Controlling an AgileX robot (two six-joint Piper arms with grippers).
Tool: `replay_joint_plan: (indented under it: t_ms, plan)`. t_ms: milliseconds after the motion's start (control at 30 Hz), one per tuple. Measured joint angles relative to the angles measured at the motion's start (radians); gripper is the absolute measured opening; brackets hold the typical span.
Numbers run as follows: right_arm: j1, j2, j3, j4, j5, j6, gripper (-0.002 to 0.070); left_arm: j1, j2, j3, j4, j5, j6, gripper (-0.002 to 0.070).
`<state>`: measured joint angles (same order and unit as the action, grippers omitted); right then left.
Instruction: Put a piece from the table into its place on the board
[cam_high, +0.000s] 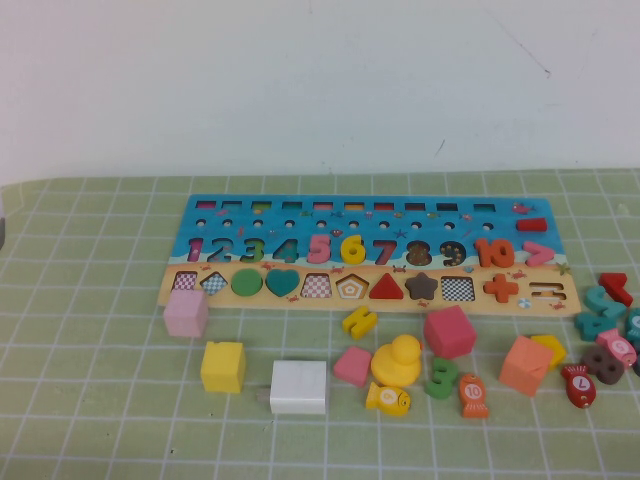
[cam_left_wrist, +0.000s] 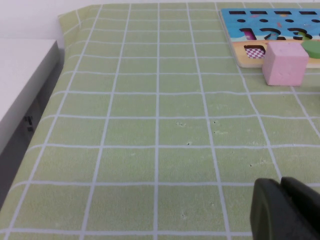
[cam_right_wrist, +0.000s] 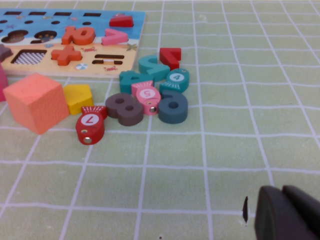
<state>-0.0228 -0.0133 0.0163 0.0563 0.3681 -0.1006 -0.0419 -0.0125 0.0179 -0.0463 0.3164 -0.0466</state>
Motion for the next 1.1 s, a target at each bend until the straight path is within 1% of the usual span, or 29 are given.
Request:
replay_joint_plan:
  t_ms: [1100]
  plan:
    - [0.0,0.0,0.0,0.0,0.0,0.0,-0.0003,0.0,0.0,0.0,0.0,0.0,0.019,-0.0002]
